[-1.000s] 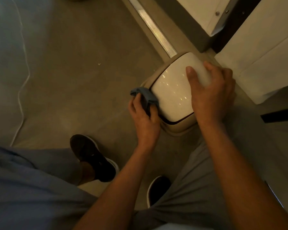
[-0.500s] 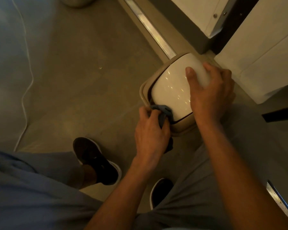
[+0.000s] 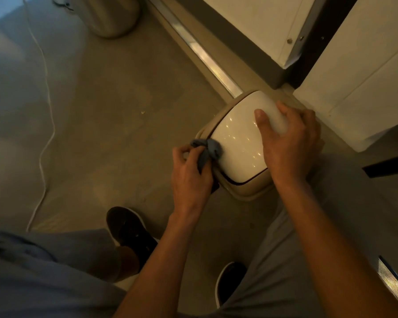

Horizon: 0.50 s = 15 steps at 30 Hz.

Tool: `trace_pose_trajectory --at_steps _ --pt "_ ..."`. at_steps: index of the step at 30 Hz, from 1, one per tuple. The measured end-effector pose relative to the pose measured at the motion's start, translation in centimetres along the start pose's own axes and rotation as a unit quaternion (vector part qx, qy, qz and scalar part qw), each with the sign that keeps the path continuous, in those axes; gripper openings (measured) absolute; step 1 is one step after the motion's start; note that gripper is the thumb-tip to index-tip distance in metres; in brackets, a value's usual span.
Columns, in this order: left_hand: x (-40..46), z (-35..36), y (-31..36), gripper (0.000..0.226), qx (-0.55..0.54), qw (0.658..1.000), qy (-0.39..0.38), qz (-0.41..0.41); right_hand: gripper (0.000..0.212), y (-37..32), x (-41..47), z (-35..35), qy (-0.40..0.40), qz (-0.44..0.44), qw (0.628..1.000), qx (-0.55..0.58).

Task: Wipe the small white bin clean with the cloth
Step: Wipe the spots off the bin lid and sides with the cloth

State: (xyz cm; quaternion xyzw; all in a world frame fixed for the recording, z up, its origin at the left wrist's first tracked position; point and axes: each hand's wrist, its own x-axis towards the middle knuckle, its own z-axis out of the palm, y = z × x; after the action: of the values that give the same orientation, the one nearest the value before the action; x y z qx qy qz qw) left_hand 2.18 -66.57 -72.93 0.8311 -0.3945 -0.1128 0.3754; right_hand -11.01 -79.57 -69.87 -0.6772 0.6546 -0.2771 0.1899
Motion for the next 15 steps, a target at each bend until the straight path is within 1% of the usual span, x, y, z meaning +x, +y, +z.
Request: trace_pose_trajectory --at_steps 3,6,7,9,11,12,13,14,15 --pt "2.0 -1.0 0.9 0.025 -0.073 0.996 0.057 0.013 0.063 0.1 0.0 0.1 0.006 0.000 1.000 0.001" --pt "4.3 -1.9 2.8 0.028 -0.102 0.990 0.086 0.050 0.063 -0.1 0.0 0.1 0.005 0.001 1.000 -0.005" --pt "5.0 -1.8 3.5 0.029 -0.107 0.989 0.079 0.069 0.062 -0.2 0.0 0.0 0.005 0.000 1.000 -0.009" --pt "6.0 -0.9 4.1 0.032 -0.089 0.989 0.026 0.117 0.060 -0.2 0.0 -0.1 0.009 -0.002 1.000 -0.010" --pt "6.5 0.7 3.5 0.037 0.008 0.984 -0.028 0.176 0.058 -0.2 0.0 -0.2 0.011 -0.004 1.000 -0.007" --pt "7.0 1.4 3.0 0.038 0.048 0.978 -0.040 0.198 0.057 -0.1 0.0 -0.2 0.011 -0.006 1.000 -0.006" --pt "7.7 1.9 2.7 0.039 0.064 0.976 -0.044 0.202 0.056 -0.1 -0.1 -0.1 0.010 -0.008 1.000 -0.006" --pt "8.6 2.3 2.5 0.041 0.058 0.978 -0.052 0.194 0.055 -0.1 -0.1 -0.1 0.011 -0.008 1.000 -0.007" --pt "9.8 2.5 2.9 0.046 0.034 0.982 -0.076 0.167 0.055 -0.1 0.0 0.0 0.013 -0.008 1.000 -0.008"
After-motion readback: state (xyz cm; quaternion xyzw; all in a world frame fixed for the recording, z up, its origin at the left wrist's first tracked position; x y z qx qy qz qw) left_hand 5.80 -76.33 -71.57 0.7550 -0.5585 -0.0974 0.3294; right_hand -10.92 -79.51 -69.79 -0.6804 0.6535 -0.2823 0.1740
